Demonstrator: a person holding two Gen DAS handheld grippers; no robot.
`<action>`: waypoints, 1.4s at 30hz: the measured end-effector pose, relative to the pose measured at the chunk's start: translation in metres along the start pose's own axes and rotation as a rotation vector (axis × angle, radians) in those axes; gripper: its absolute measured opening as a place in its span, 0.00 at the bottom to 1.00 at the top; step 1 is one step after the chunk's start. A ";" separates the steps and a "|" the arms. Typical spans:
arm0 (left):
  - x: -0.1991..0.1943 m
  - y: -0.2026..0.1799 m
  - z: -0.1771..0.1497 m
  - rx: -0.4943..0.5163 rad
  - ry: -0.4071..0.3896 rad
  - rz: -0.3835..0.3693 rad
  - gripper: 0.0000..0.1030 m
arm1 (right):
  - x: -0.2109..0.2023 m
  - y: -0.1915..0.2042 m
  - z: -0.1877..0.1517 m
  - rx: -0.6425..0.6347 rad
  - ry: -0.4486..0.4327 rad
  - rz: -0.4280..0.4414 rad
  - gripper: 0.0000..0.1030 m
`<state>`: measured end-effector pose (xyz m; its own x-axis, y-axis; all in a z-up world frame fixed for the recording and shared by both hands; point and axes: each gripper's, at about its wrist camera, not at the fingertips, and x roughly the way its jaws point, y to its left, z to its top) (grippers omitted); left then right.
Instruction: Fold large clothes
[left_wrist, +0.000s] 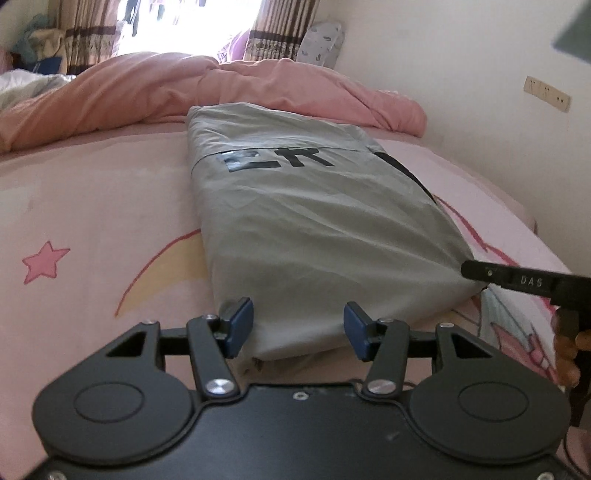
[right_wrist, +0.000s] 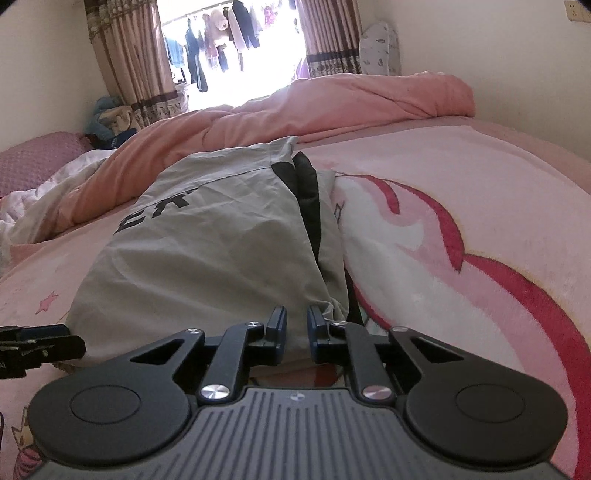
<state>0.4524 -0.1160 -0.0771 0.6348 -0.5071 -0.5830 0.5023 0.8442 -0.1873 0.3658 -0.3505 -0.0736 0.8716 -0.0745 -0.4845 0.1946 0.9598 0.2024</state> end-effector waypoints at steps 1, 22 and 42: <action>-0.003 -0.003 -0.002 0.008 -0.002 0.006 0.52 | 0.000 0.000 0.000 -0.003 0.000 -0.002 0.16; 0.013 -0.020 -0.010 0.001 0.000 0.001 0.56 | 0.005 0.023 -0.016 -0.015 0.009 0.037 0.19; 0.043 0.119 0.048 -0.464 0.095 -0.221 0.93 | 0.080 -0.115 0.056 0.433 0.109 0.471 0.75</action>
<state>0.5675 -0.0455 -0.0867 0.4759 -0.6818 -0.5555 0.2915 0.7182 -0.6318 0.4384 -0.4816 -0.0882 0.8617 0.3773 -0.3392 -0.0135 0.6853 0.7281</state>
